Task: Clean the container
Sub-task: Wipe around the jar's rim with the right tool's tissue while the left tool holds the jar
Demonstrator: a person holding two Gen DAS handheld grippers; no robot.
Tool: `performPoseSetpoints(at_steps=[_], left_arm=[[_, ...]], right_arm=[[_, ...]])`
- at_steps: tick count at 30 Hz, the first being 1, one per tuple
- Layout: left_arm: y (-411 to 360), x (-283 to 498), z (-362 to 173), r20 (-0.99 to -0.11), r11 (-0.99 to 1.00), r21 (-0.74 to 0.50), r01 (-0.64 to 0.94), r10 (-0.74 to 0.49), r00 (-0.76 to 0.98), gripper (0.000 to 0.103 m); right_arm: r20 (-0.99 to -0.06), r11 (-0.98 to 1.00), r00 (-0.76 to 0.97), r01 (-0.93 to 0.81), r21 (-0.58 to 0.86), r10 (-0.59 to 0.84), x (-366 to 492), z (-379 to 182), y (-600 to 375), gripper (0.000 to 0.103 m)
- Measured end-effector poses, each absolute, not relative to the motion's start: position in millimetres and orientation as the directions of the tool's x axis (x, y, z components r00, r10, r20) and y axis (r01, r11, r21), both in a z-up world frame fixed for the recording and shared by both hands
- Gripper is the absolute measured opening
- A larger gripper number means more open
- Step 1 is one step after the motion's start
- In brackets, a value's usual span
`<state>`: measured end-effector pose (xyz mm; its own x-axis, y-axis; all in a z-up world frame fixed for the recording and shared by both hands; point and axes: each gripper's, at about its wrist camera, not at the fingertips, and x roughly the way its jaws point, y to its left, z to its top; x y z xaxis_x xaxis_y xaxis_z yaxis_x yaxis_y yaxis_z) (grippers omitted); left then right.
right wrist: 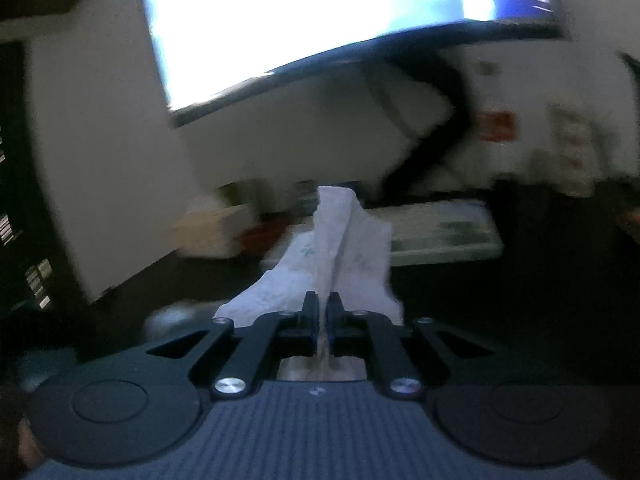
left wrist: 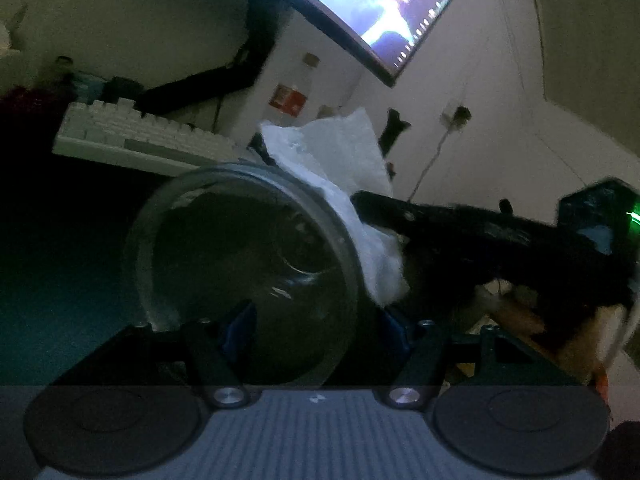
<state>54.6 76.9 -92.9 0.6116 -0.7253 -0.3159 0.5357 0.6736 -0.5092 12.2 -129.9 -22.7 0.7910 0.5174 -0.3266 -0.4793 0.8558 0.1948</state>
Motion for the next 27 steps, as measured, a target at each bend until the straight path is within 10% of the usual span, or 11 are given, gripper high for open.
performPoseSetpoints(at_steps=[27], left_arm=[[74, 53, -92, -0.308, 0.685, -0.473, 0.554, -0.717, 0.625, 0.071]], right_arm=[[-0.389, 0.893, 0.804, -0.408, 0.187, 0.449, 49, -15, -122, 0.008]])
